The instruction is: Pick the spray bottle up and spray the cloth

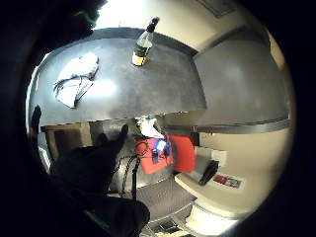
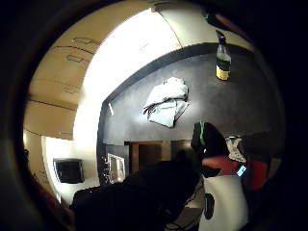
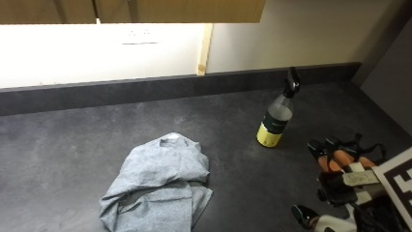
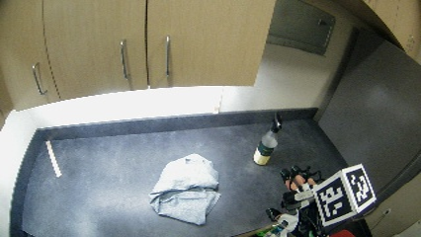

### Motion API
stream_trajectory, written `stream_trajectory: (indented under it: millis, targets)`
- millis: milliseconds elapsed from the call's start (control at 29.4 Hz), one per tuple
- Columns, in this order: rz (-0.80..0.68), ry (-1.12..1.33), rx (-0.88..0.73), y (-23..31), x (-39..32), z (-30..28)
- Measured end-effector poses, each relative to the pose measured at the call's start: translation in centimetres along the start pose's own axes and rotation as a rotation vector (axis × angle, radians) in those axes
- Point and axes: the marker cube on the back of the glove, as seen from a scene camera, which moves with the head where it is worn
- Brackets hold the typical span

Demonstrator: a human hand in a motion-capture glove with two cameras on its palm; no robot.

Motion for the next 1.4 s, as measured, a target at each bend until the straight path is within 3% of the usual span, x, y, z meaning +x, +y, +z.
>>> stream_trajectory:
  millis: [579,919,1191,1395]
  targets:
    - [-0.084,0.019,0.037,-2.5,-1.4,-3.0]
    - [-0.033,-0.043,0.036,-2.3,-1.3,-1.5]
    - [0.157,-0.349,0.131,-2.2,-0.8,1.3]
    - [0.278,-0.973,0.33,-2.1,-1.1,4.8]
